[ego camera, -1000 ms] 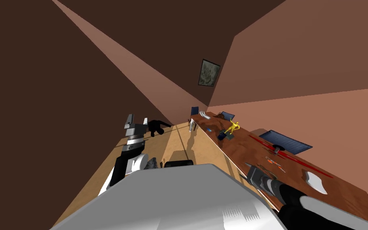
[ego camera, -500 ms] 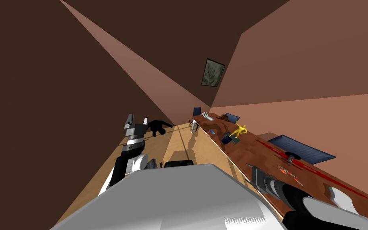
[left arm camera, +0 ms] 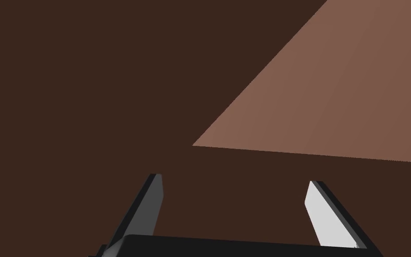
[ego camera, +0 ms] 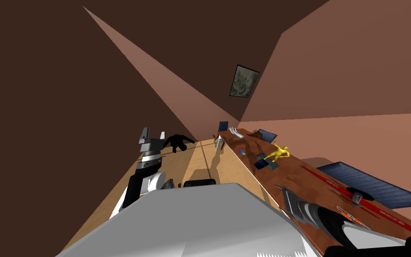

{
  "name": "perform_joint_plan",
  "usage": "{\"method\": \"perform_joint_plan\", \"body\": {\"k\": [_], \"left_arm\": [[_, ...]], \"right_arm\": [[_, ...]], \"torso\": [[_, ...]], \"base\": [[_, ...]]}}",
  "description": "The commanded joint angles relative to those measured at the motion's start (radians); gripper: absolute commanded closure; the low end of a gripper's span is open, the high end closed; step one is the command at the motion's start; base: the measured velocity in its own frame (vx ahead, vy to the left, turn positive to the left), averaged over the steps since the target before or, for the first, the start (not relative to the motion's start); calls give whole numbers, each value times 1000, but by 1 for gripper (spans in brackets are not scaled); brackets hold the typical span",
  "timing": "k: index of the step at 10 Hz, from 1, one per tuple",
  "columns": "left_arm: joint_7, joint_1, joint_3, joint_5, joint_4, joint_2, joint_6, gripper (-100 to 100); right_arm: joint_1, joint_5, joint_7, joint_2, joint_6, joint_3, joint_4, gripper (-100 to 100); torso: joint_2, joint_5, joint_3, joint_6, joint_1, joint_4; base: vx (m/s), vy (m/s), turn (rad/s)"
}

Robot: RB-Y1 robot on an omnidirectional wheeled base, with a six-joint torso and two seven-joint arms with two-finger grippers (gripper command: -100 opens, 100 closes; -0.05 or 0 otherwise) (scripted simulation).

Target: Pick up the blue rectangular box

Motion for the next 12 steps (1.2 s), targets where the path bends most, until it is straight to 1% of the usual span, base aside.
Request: {"method": "perform_joint_plan", "body": {"k": [1, 2, 3, 4, 5, 6, 7, 8, 9, 10, 11, 12], "left_arm": [[0, 0, 0, 0, 0, 0, 0, 0], [0, 0, 0, 0, 0, 0, 0, 0], [0, 0, 0, 0, 0, 0, 0, 0], [0, 0, 0, 0, 0, 0, 0, 0], [0, 0, 0, 0, 0, 0, 0, 0], [0, 0, 0, 0, 0, 0, 0, 0], [0, 0, 0, 0, 0, 0, 0, 0], [0, 0, 0, 0, 0, 0, 0, 0], [0, 0, 0, 0, 0, 0, 0, 0], [0, 0, 0, 0, 0, 0, 0, 0], [0, 0, 0, 0, 0, 0, 0, 0], [0, 0, 0, 0, 0, 0, 0, 0]], "right_arm": [[29, 35, -8, -50, 17, -3, 9, -100], [67, 68, -20, -84, 44, -8, 25, -100], [78, 80, -20, -107, 44, -8, 25, -100], [118, 121, -32, -139, 70, -12, 41, -100], [126, 121, -32, -159, 70, -12, 41, -100], [165, 160, -43, -200, 94, -16, 56, -100], [172, 160, -43, -208, 94, -16, 56, -100], [212, 196, -54, -246, 116, -18, 71, -100], [216, 196, -54, -253, 116, -18, 71, -100], [257, 227, -64, -290, 136, -20, 86, -100], [257, 227, -64, -294, 136, -20, 86, -100], [297, 256, -73, -330, 154, -22, 100, -100]], "torso": [[0, 0, 0, 0, 0, 0], [1, 0, 0, 1, 0, 0], [0, 0, 0, 0, -1, 0], [0, 0, 0, 1, -2, 0], [-1, -1, -1, 0, -2, 0], [1, -1, 0, 1, -3, 0], [0, -1, 0, 0, -4, 0], [1, -1, 0, 1, -3, 0], [0, -1, 0, 0, -4, 0], [1, -1, 0, 1, -3, 0], [0, -1, 0, 0, -5, 0], [2, -1, 1, 1, -4, 0]], "base": [[112, -6, 54], [128, -27, 141], [120, -39, 72], [143, -43, 113], [103, -56, 77], [120, -74, 117], [111, -63, 64], [130, -78, 126], [112, -67, 69], [120, -86, 95], [93, -74, 67], [107, -73, 88]]}}
